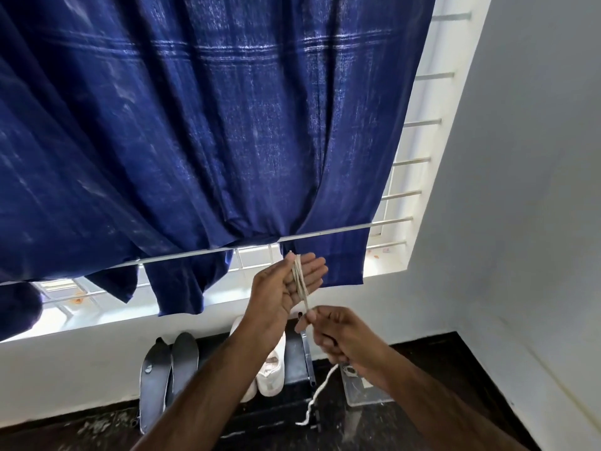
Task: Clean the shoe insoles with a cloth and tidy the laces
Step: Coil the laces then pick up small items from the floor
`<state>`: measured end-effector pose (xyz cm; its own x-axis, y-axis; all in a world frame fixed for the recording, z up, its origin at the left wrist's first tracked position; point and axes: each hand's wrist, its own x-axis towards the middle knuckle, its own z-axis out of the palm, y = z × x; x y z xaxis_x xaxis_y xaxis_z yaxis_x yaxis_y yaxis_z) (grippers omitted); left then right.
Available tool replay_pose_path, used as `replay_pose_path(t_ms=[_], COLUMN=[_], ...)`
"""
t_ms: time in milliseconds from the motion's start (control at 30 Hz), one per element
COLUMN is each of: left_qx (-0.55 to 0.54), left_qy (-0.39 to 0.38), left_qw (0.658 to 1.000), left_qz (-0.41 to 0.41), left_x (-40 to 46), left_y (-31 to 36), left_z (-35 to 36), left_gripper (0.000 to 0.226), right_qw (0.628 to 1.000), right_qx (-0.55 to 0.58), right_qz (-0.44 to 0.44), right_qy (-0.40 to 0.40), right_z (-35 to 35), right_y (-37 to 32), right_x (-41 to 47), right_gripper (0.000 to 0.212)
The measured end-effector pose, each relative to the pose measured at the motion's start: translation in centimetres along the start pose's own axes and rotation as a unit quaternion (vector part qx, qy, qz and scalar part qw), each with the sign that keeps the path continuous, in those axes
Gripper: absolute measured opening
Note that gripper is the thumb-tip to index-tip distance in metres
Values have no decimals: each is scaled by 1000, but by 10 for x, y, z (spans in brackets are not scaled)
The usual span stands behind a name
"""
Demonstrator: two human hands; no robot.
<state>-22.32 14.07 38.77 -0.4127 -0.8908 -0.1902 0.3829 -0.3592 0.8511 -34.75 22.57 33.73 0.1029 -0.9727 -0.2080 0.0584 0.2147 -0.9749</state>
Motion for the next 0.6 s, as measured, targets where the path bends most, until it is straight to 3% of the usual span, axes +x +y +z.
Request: replay_pose_path(t_ms=[167,333,500,600], left_qx=[80,157,83,32], left_qy=[-60,-35,71,39], left_qw=[995,986,993,998], left_qz=[-21,-32,36,23], left_x=[-9,-11,-3,-2], left_y=[-5,-14,-12,-3], left_z=[1,-2,-1,-1], left_gripper=[37,36,28,36], right_qw=[998,993,991,998], right_qx=[-43,-83,-61,6], right_qz=[46,-22,-88,-52], right_qy=[20,83,82,42], right_z=[-36,-51,-7,14], right_y=[-15,-71,-57,-19], right_x=[21,32,12,0], right_gripper=[28,35,26,33])
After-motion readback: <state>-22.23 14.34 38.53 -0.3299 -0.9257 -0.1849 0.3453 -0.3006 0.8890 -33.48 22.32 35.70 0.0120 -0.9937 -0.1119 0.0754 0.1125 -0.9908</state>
